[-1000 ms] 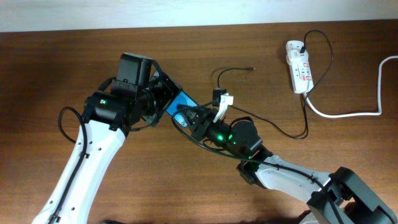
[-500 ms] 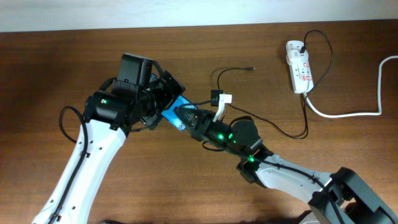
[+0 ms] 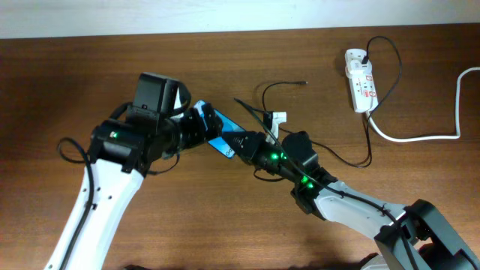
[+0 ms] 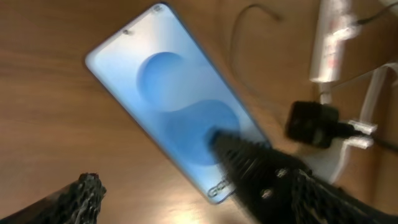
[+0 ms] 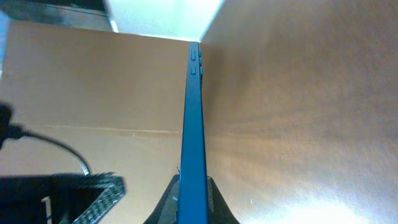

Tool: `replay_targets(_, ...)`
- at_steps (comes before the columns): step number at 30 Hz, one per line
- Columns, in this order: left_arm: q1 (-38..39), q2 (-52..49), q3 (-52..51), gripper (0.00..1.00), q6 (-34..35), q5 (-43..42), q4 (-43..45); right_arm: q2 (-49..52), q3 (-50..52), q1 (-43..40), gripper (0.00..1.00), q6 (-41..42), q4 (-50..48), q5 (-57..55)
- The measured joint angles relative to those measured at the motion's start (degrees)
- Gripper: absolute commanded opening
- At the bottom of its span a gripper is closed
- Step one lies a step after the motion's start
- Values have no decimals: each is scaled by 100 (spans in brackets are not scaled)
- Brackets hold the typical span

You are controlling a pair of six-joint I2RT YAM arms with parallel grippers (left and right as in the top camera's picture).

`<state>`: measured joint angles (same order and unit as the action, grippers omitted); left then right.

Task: Plug charger to phone and switch on socket

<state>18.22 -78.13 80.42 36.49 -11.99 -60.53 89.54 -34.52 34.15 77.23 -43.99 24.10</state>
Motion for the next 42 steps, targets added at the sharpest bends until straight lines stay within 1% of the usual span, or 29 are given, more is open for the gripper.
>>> replay_targets(2, -2, 138, 4, 99, -131, 372, -546, 0, 0, 0, 4, 367, 234, 160)
replay_targets(7, -2, 592, 7, 99, -269, 1008, -1134, 0, 2, 0, 4, 1161, 291, 619)
replay_targets(13, -2, 1163, 7, 99, -310, 1329, -1279, 0, 2, -111, 4, 2756, 284, 1443)
replay_targets(16, -2, 1329, 7, 99, -310, 1360, -1294, 0, 2, -238, 4, 3209, 284, 1722)
replay_targets(17, -2, 1362, 7, 99, -310, 1362, -1333, 0, 2, -345, 4, 3541, 284, 1932)
replay_targets(20, -2, 1375, 7, 99, -188, 1394, -1543, 0, 2, -527, 4, 3923, 282, 2247)
replay_targets(27, -2, 1436, 7, 99, 651, 1386, -1661, 0, 2, -745, 4, 4157, 282, 2667)
replay_targets(28, -2, 1480, 7, 99, 833, 1346, -1674, 0, 2, -745, 4, 4175, 280, 2693)
replay_targets(31, -2, 1685, 7, 100, 1720, 1071, -1685, 0, 2, -745, 4, 4218, 280, 2747)
replay_targets(35, -2, 1770, 7, 99, 2581, 809, -1663, 0, 2, -745, 4, 4236, 280, 2750)
replay_targets(39, -2, 1683, 7, 99, 3246, 522, -1578, 0, 2, -745, 4, 4242, 168, 2743)
replay_targets(42, 0, 1471, 7, 100, 3521, 232, -1300, 0, 2, -745, 4, 4251, 22, 2743)
